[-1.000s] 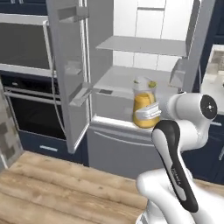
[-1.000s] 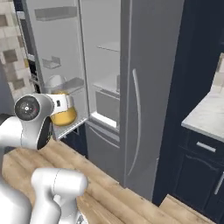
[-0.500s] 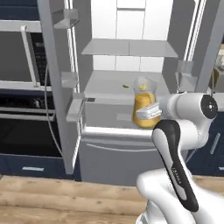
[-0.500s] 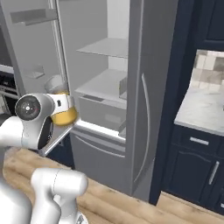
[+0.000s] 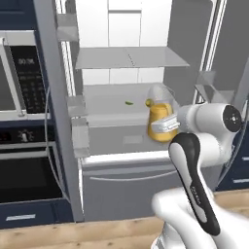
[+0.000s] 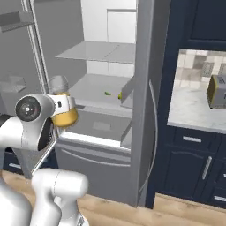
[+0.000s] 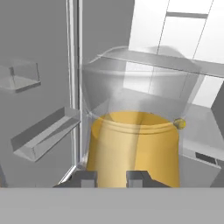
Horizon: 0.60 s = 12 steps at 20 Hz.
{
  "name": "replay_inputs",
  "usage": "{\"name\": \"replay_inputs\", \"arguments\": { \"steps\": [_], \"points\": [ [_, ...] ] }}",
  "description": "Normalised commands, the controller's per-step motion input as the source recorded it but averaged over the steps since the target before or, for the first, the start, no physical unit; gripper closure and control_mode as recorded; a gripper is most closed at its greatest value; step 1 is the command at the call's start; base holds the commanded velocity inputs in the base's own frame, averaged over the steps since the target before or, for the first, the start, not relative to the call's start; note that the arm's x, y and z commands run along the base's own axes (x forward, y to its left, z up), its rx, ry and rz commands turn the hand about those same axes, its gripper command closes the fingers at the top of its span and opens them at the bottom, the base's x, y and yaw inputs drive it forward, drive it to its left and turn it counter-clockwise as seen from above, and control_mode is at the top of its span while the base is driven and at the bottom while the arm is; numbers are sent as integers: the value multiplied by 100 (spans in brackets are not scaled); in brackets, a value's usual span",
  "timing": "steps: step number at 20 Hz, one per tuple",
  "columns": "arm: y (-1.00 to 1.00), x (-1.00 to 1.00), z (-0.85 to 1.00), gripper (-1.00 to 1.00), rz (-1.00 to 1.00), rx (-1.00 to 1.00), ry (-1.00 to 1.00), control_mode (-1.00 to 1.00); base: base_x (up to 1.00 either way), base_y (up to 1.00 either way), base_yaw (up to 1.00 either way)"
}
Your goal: Move the lemon and lemon wedge from the top shelf to the second highest shelf to make space. Then, place the pitcher from the counter on the cleared top shelf.
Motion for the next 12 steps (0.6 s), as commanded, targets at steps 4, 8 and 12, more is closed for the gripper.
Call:
{"name": "replay_inputs", "arguments": {
  "steps": [4,8,12],
  "points": [
    [0,0,0,100,0,0,0,100,56,54,-34],
    [0,0,0,100,0,0,0,100,57,57,-30],
    [0,0,0,100,0,0,0,100,60,48,-28]
  ]
}}
